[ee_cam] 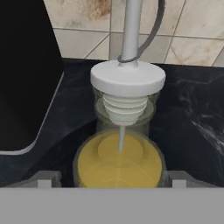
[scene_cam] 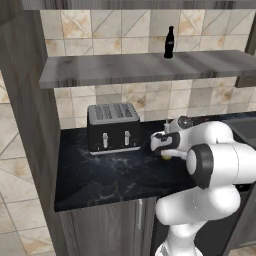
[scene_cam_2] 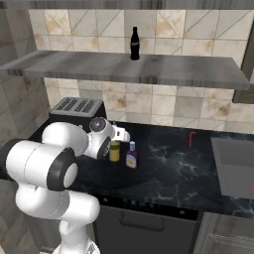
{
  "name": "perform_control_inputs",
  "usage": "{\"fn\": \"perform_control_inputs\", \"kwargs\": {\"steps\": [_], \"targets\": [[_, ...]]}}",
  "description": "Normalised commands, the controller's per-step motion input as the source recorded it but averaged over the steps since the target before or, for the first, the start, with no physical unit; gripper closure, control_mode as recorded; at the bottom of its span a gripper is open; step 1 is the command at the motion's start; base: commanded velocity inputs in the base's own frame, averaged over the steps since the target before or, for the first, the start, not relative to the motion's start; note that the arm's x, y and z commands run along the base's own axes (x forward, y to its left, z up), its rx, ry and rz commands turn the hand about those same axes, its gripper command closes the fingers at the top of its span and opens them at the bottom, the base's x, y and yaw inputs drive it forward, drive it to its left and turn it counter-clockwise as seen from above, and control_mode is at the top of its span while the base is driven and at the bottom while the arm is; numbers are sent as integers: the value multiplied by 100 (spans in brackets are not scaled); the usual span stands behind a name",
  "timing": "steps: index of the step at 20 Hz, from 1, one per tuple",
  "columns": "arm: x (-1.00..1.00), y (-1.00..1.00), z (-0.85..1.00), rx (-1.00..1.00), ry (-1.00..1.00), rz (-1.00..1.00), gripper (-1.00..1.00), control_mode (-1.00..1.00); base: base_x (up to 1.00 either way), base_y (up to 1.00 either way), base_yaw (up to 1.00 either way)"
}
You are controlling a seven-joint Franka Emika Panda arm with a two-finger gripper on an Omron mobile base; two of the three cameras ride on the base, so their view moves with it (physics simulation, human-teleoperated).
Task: Pick the condiment bottle and oil and vinegar bottle from the counter and place them in the cabinet.
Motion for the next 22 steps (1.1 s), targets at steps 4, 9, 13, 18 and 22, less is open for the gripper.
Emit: {"fn": "perform_control_inputs", "kwargs": {"steps": [4,9,13,18,22], "targets": [[0,0,0,0,0,0,100,-100,0,0,0],[0,0,0,0,0,0,100,-100,0,0,0],[0,-2,0,0,0,0,100,-100,0,0,0],[-5,0,35,0,-4,-3,100,-100,0,0,0],[-23,1,85,0,-5,-1,100,-100,0,0,0]]}}
